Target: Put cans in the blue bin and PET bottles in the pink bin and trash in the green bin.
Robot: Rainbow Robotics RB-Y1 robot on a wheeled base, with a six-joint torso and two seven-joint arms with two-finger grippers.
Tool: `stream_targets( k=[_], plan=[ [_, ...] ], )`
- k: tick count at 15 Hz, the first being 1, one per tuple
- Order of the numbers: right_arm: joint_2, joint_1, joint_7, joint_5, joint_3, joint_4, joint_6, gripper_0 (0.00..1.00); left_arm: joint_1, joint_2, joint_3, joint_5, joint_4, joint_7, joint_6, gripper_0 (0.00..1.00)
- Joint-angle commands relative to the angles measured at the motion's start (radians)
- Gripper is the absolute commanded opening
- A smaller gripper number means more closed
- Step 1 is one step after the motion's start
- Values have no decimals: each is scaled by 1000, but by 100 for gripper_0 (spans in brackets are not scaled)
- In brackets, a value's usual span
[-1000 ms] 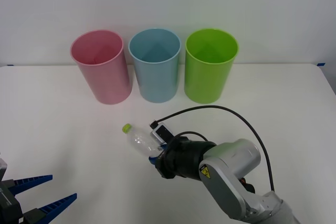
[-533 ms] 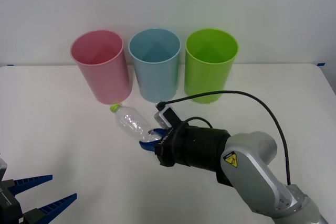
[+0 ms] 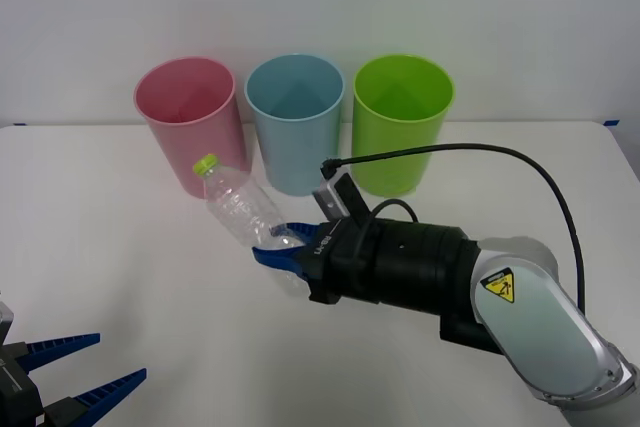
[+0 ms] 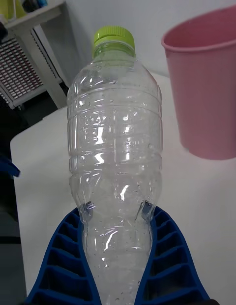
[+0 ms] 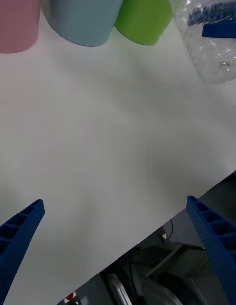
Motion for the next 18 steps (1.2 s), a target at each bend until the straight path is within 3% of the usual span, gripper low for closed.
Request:
stream_targets(
  k=[1, 4, 9, 14, 18],
  plan=[
    [0, 0, 16, -92, -21, -34, -1, 0, 0, 0, 0, 0, 0, 0, 0, 100],
    [20, -1, 19, -144, -49, -60, 1, 0, 0, 0, 0, 0, 0, 0, 0, 100],
    [72, -52, -10, -144, -82, -59, 1, 0, 0, 0, 0, 0, 0, 0, 0, 100],
    [164, -159, -179, -19, -85, -43, 44, 0, 0, 0, 0, 0, 0, 0, 0, 100],
    [263, -271, -136, -14, -79, 121, 179, 0, 0, 0, 0, 0, 0, 0, 0, 100]
  ],
)
